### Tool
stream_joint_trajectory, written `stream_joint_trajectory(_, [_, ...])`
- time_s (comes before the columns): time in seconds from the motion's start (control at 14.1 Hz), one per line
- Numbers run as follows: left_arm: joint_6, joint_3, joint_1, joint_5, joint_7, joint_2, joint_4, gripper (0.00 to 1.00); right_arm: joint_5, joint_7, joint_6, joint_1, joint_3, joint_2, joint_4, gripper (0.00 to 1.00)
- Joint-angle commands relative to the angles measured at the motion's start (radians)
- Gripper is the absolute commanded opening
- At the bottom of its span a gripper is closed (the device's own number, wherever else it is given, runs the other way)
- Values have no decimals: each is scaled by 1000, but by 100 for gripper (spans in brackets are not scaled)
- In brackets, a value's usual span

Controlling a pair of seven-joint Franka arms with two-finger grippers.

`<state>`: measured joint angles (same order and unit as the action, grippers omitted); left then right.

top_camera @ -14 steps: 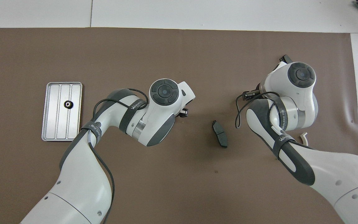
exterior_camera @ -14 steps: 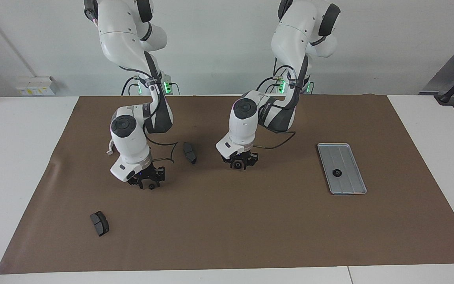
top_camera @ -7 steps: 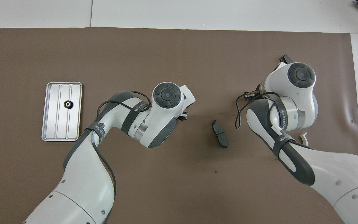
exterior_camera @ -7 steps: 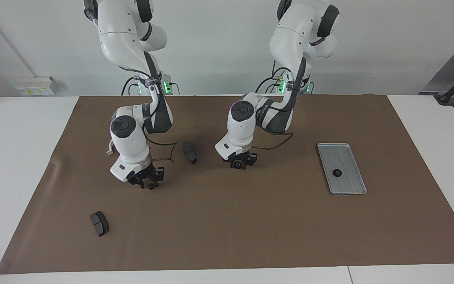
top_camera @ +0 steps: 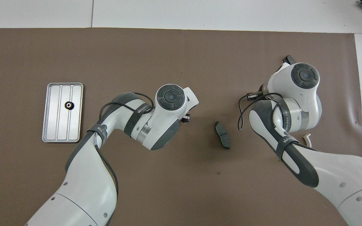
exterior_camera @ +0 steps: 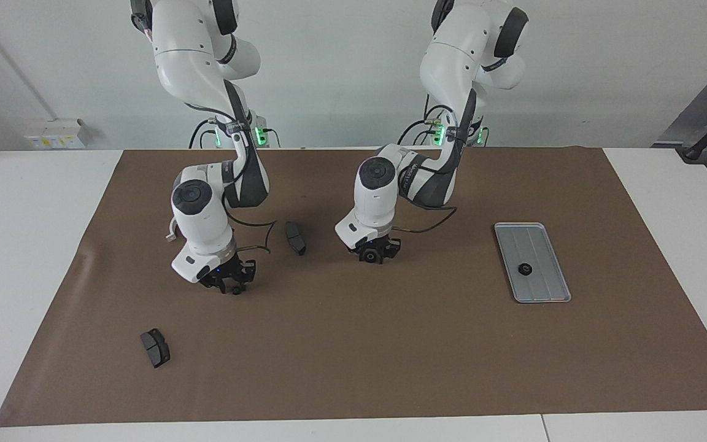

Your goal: Pick bearing gear from pile to tray

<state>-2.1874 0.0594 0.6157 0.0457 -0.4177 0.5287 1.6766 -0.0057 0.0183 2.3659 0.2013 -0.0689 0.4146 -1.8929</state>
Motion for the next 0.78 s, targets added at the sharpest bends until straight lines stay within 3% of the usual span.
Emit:
stream_joint_trajectory(0.0, [11, -18, 19, 26, -23, -9, 11, 42, 21, -23, -10, -11, 11, -23, -17, 0])
stream_joint_trajectory(0.36, [31, -18, 18, 26, -21, -9, 0, 0, 21, -21, -62, -3, 11, -36, 17, 0])
stream_joint_trajectory(0.71, [118, -19, -17, 28, -9, -6, -98, 0, 20, 47, -94, 1, 18, -79, 26, 0])
